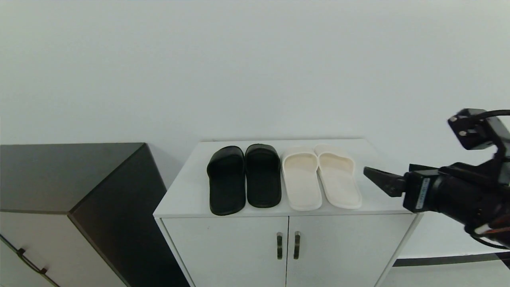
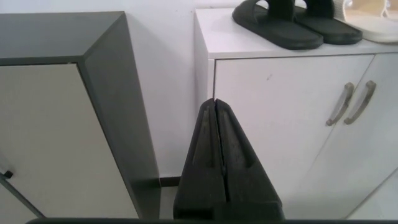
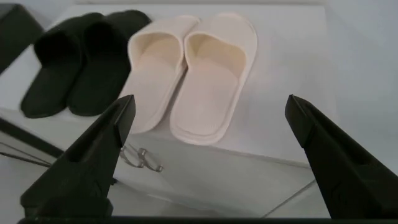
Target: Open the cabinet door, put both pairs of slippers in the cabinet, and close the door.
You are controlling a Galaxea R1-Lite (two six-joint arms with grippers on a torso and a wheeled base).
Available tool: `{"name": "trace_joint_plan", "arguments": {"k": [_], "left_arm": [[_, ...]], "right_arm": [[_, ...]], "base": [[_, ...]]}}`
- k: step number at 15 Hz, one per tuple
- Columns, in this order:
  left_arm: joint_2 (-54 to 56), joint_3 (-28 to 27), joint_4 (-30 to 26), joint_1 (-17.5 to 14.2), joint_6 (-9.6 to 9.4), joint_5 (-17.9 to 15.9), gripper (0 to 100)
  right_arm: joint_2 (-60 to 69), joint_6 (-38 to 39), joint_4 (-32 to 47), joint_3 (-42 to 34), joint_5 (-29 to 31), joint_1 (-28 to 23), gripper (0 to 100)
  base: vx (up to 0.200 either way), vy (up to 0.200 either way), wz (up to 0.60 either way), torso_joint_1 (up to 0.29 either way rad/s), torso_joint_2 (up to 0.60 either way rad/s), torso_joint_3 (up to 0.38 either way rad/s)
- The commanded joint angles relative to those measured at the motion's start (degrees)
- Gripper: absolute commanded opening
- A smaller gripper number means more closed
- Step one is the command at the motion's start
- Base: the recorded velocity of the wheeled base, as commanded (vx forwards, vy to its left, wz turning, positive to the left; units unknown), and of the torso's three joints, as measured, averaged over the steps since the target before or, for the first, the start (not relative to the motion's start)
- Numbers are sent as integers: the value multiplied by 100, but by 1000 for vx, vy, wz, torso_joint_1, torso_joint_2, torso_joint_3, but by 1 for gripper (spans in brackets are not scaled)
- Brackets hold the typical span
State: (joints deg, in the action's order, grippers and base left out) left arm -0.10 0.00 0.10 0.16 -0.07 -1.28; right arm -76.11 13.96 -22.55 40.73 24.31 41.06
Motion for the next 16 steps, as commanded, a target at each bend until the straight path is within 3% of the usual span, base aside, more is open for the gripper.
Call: {"name": "trace_joint_plan", "arguments": {"k": [1, 7, 9, 16], "left_arm": [[1, 0, -1, 2, 16, 5, 0], [1, 0, -1, 2, 16, -4, 0], [1, 0, -1, 2, 16, -4, 0], [1, 0, -1, 2, 16, 5, 0]], "right_arm": [[-1126, 151, -4, 647, 127, 104, 100], [-2629, 151, -338, 1578, 628, 95, 100], [-3200, 107, -452, 2000, 1041, 104, 100], [-4079, -25, -584, 3020, 971, 16, 100]], "base": [[0, 0, 0, 0, 0, 0], [0, 0, 0, 0, 0, 0], [0, 0, 0, 0, 0, 0], [0, 0, 0, 0, 0, 0]]}}
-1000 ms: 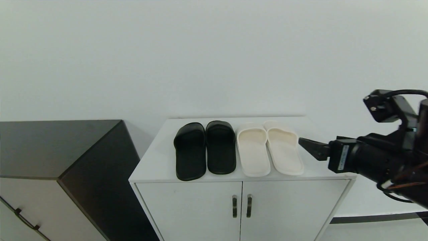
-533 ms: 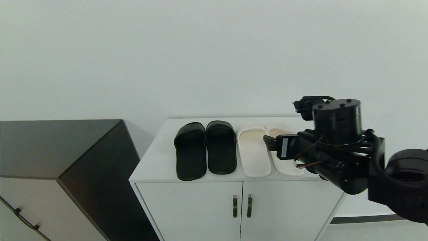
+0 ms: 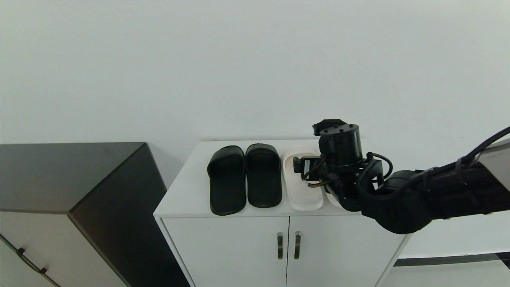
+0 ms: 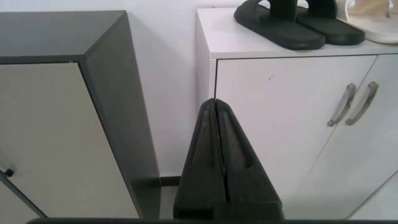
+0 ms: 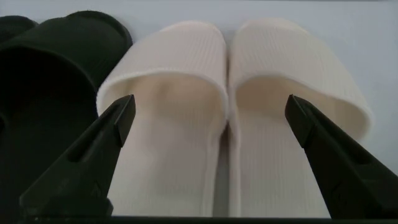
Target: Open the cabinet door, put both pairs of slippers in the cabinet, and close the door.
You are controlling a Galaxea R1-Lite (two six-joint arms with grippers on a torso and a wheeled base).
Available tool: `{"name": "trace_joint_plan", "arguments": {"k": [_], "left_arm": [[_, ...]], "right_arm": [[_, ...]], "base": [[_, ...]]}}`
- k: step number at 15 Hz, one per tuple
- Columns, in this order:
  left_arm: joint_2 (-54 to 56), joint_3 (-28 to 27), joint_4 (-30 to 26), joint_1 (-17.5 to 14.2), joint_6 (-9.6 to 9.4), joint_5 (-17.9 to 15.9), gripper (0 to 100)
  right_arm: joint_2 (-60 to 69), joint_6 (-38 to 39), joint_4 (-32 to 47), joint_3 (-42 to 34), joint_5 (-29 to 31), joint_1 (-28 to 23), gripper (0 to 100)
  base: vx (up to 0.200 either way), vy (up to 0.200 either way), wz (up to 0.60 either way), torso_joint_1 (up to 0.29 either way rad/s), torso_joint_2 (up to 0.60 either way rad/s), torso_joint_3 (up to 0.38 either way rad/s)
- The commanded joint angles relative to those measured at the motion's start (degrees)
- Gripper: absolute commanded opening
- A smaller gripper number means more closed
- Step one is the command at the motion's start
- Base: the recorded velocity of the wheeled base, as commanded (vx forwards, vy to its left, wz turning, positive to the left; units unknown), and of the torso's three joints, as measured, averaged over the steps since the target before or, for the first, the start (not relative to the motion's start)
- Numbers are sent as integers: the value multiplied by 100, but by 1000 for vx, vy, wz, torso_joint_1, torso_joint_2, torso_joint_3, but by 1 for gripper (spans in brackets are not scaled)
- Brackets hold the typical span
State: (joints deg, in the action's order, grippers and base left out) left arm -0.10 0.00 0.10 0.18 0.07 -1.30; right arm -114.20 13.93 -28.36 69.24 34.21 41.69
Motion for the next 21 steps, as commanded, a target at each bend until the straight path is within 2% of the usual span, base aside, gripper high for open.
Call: {"name": "trace_joint_plan", "arguments": {"k": [1, 6, 14, 15, 21], "left_arm": [[1, 0, 8, -1, 1, -1, 0], [1, 0, -1, -1, 1, 7, 0], [1, 0, -1, -1, 1, 7, 0], [1, 0, -1, -1, 1, 7, 0], [1, 0, -1, -1, 1, 7, 0]], "right_arm": [[-366, -66, -3, 265, -90, -91, 100], [-700, -277, 14, 722, -230, -320, 100], [-823, -321, 14, 836, -336, -539, 100], [-823, -339, 5, 854, -380, -566, 0], [-761, -479, -3, 872, -406, -557, 0]], "base": [[0, 0, 0, 0, 0, 0], [0, 0, 0, 0, 0, 0], [0, 0, 0, 0, 0, 0], [0, 0, 0, 0, 0, 0], [0, 0, 0, 0, 0, 0]]}}
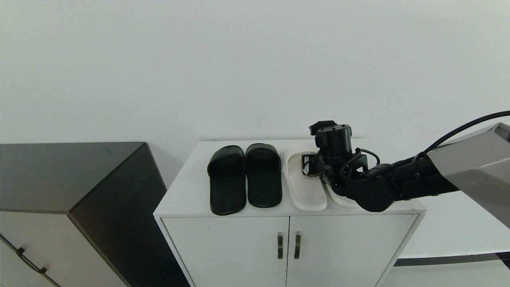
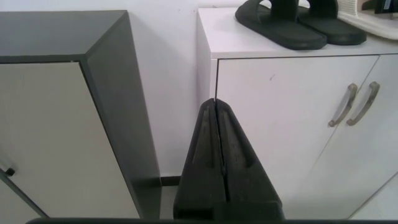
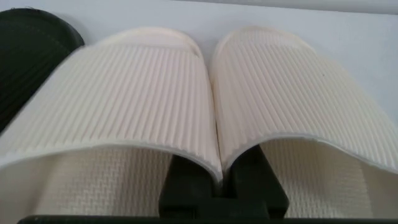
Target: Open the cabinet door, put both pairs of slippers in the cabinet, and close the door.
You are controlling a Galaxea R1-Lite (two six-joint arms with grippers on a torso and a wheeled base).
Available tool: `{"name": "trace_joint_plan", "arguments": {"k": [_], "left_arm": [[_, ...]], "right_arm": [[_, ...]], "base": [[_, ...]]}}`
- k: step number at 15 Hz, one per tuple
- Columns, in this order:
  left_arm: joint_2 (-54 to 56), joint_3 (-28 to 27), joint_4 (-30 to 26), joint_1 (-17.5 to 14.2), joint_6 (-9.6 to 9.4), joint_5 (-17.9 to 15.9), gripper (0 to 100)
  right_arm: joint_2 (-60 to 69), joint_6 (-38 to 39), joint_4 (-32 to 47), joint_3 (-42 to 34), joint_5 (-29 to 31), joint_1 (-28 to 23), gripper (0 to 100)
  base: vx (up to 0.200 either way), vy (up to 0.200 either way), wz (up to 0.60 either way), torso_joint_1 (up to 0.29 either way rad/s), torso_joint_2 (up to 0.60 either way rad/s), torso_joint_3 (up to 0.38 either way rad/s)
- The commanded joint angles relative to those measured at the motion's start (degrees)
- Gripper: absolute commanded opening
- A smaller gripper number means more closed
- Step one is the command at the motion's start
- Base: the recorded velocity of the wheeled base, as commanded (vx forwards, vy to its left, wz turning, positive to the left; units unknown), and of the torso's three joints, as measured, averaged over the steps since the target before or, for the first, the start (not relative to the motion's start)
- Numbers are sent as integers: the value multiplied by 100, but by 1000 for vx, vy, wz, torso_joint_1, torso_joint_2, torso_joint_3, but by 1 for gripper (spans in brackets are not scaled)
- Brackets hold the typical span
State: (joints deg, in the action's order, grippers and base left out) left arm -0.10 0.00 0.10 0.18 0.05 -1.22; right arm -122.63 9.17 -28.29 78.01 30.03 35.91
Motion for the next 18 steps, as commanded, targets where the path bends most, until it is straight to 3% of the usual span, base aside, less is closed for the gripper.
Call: {"name": "trace_joint_plan", "arguments": {"k": [1, 4, 6, 9, 10, 13, 18], "left_arm": [[1, 0, -1, -1, 4, -1, 0], [1, 0, -1, -1, 4, -1, 0], [1, 0, 8, -1, 4, -1, 0], [1, 0, 8, -1, 4, -1, 0], [1, 0, -1, -1, 13, 8, 0], [1, 0, -1, -1, 21, 16, 0], [1, 0, -1, -1, 21, 16, 0]], "right_arm": [[178, -47, -1, -49, 12, 39, 0], [380, -135, -1, -110, 65, 109, 0], [1021, -319, -1, -655, -5, 153, 0], [2173, -512, 26, -1842, -735, 425, 0], [2805, -512, 43, -2501, -1280, 540, 0], [3799, -512, 43, -3767, -1921, 777, 0], [3807, -512, 70, -3872, -2001, 873, 0]], "base": [[0, 0, 0, 0, 0, 0], [0, 0, 0, 0, 0, 0], [0, 0, 0, 0, 0, 0], [0, 0, 0, 0, 0, 0], [0, 0, 0, 0, 0, 0], [0, 0, 0, 0, 0, 0], [0, 0, 0, 0, 0, 0]]}}
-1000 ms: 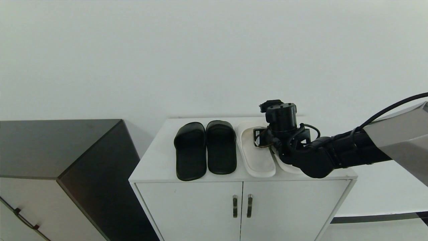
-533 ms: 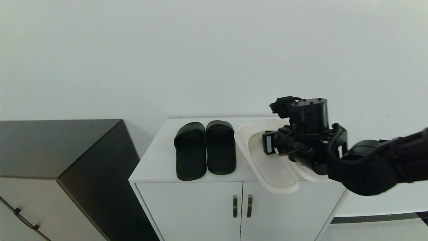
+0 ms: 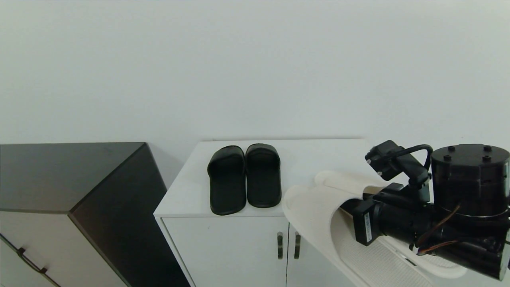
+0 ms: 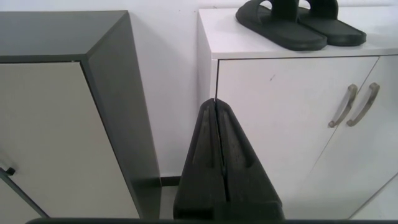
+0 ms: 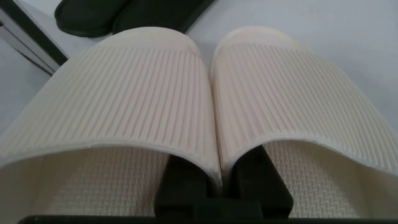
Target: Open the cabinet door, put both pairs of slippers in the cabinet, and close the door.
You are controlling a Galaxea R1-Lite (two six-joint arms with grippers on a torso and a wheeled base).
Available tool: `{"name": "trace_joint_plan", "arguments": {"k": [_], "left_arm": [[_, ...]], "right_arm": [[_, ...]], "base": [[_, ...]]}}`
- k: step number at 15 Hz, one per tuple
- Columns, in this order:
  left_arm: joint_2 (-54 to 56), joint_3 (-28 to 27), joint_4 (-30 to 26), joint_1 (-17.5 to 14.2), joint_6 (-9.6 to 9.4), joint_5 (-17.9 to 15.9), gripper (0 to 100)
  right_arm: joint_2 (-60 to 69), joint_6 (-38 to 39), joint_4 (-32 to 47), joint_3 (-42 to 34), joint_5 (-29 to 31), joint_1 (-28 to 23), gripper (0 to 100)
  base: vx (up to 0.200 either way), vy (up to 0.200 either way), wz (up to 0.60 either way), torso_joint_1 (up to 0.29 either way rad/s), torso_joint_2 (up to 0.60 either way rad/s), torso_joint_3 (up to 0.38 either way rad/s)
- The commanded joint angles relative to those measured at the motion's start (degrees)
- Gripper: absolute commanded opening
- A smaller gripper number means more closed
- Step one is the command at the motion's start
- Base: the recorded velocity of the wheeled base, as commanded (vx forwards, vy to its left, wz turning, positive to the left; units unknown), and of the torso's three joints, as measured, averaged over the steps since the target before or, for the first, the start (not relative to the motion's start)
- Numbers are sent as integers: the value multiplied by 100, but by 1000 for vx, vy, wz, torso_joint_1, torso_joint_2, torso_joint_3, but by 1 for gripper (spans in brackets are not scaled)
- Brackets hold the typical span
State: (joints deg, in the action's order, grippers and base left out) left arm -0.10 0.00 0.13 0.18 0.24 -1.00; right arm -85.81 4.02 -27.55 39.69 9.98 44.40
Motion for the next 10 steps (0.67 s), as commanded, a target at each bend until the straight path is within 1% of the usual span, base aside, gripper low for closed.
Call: {"name": "trace_joint_plan", "arguments": {"k": [1, 4, 10], "left_arm": [[1, 0, 4, -1, 2, -6, 0], [1, 0, 4, -1, 2, -6, 0], [1, 0, -5, -1, -16, -23, 0]], "right_arm": [[126, 2, -13, -41, 4, 25, 0], [170, 2, -22, -93, -14, 43, 0], [152, -7, -5, -111, -5, 87, 0]], "base": [[0, 0, 0, 0, 0, 0], [0, 0, 0, 0, 0, 0], [-200, 0, 0, 6, 3, 2]]}}
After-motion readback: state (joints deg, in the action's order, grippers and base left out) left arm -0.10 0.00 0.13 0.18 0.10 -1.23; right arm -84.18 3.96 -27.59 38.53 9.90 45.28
